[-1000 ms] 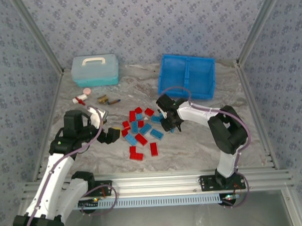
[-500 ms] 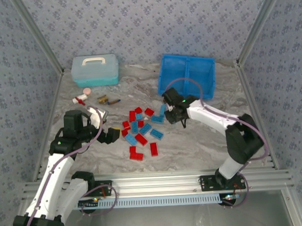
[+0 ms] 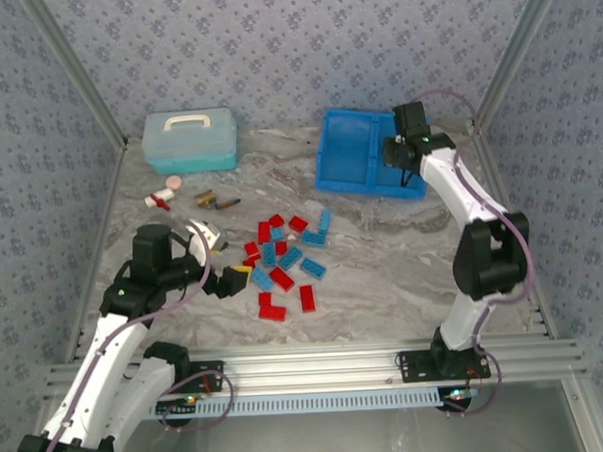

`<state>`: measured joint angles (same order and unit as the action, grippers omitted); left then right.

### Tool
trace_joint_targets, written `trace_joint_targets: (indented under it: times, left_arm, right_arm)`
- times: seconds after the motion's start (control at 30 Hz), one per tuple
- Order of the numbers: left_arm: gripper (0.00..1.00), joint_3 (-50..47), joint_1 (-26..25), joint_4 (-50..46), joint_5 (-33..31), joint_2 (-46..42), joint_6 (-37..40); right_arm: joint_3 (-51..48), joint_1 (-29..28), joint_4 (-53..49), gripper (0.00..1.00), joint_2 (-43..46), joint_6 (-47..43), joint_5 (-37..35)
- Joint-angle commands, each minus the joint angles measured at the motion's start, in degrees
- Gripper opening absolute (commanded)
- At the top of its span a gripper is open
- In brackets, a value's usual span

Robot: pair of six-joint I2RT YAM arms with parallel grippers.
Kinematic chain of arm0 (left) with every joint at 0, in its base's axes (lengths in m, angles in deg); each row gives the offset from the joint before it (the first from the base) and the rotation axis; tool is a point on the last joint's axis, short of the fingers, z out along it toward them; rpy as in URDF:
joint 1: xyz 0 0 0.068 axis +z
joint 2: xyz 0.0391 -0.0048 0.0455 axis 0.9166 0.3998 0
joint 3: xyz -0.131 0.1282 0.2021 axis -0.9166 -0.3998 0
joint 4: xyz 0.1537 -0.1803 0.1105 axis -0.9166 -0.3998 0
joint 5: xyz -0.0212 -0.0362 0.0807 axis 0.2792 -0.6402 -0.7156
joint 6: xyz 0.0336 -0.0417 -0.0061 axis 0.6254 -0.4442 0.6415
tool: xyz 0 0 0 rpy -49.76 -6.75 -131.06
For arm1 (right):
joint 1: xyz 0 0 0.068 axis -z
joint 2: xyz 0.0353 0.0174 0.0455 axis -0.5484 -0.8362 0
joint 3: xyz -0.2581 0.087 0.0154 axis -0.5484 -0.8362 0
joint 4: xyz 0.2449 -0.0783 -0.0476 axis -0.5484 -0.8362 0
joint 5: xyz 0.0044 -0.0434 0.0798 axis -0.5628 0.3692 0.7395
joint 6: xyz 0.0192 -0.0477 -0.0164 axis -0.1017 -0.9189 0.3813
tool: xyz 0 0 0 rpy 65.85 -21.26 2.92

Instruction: Sort the legos into containers by color

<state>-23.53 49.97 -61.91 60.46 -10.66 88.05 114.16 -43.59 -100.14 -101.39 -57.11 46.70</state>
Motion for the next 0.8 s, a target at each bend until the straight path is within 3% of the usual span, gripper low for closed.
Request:
trace_joint_targets:
  times: [0.0,0.17,0.3,0.53,0.77]
  left_arm:
    - [0.99,-1.38,-1.63,1.95,2.72,-2.63,2.76]
    - [0.99,-2.55,-2.33,1.9,-1.48,-4.63,4.0]
    - [0.99,-3.37,-2.43,2.41,-2.68,-4.85,3.82]
    - [0.99,-3.21,-2.49,1.69,-3.59,-4.65,4.08]
    - [0.99,-3.52,-2.64,2.15,-4.48,-4.79,4.03]
  right_arm:
    - [6.97,0.82,-4.06,0.19,-8.38,0.71,-0.07]
    - [17.33,1.65,-8.03,0.21,-19.34,-0.87,0.06]
    - [19.35,2.72,-8.75,0.24,-23.12,0.08,0.7]
    - [17.54,3.29,-7.5,0.49,-20.93,-0.66,3.87]
    - [16.57,3.61,-8.75,0.48,-13.25,-1.18,4.53]
